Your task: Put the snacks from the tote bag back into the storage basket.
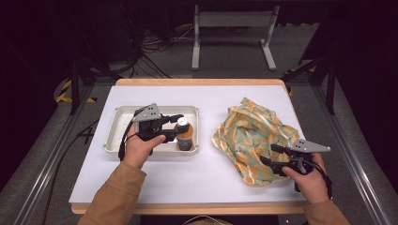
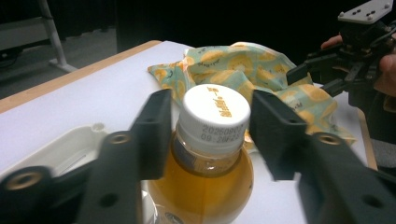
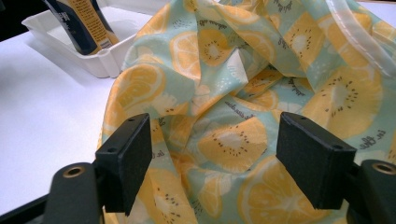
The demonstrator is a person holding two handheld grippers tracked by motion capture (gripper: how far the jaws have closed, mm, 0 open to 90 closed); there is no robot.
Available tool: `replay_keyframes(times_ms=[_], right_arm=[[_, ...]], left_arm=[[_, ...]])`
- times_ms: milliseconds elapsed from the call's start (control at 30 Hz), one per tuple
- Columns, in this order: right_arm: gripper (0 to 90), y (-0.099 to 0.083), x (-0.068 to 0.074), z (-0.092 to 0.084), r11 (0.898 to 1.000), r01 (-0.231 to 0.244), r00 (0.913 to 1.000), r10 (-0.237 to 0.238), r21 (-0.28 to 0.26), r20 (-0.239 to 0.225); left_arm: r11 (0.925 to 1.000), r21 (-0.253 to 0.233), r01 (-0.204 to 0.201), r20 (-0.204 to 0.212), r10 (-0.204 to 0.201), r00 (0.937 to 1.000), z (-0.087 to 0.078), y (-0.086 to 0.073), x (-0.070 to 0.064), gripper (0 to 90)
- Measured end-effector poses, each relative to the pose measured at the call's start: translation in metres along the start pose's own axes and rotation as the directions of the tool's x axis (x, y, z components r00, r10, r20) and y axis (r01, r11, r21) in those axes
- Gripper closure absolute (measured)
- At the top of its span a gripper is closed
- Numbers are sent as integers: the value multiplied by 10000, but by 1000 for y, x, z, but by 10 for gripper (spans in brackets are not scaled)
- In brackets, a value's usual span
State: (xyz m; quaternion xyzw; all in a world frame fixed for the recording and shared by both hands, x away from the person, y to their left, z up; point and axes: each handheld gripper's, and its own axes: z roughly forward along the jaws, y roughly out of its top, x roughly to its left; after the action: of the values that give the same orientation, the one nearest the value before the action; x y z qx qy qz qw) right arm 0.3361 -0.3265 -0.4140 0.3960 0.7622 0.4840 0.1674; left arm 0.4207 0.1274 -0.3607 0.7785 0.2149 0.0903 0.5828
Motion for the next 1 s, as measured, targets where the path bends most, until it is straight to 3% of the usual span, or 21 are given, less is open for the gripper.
replay_keyframes(times_ms=[67,133,167,300,600,833,1000], right_arm=[[270,0,0,0,10000,2,10000,-2,-24,-10],[270,0,0,0,10000,-2,10000,2,-39,-18],[270,1,0,0,10000,23,10000,-23,-37,-34],[269,3,1,3,9999,94,9999,-94,-37,-90],[252,13,1,7,9991,332,9992,-339,-280,-226],[245,16,1,1,9979,360,9992,-369,-542,-159],[238,17,0,-4,9965,436,9989,-445,-718,-111]], left_arm=[[9999,21,-139,-248,140,9996,-1,1,-2,442],[9998,-168,-55,-444,47,9990,-3,4,-4,323],[9993,-332,171,-477,-187,9987,-4,5,-6,276],[9978,-639,162,-724,-208,9972,-15,9,-8,191],[9981,-599,112,-1187,-182,9928,-52,8,-18,163],[9997,-239,106,-1655,-144,9861,-85,-5,-22,146],[9998,-133,133,-1849,-156,9826,-100,-14,-22,136]])
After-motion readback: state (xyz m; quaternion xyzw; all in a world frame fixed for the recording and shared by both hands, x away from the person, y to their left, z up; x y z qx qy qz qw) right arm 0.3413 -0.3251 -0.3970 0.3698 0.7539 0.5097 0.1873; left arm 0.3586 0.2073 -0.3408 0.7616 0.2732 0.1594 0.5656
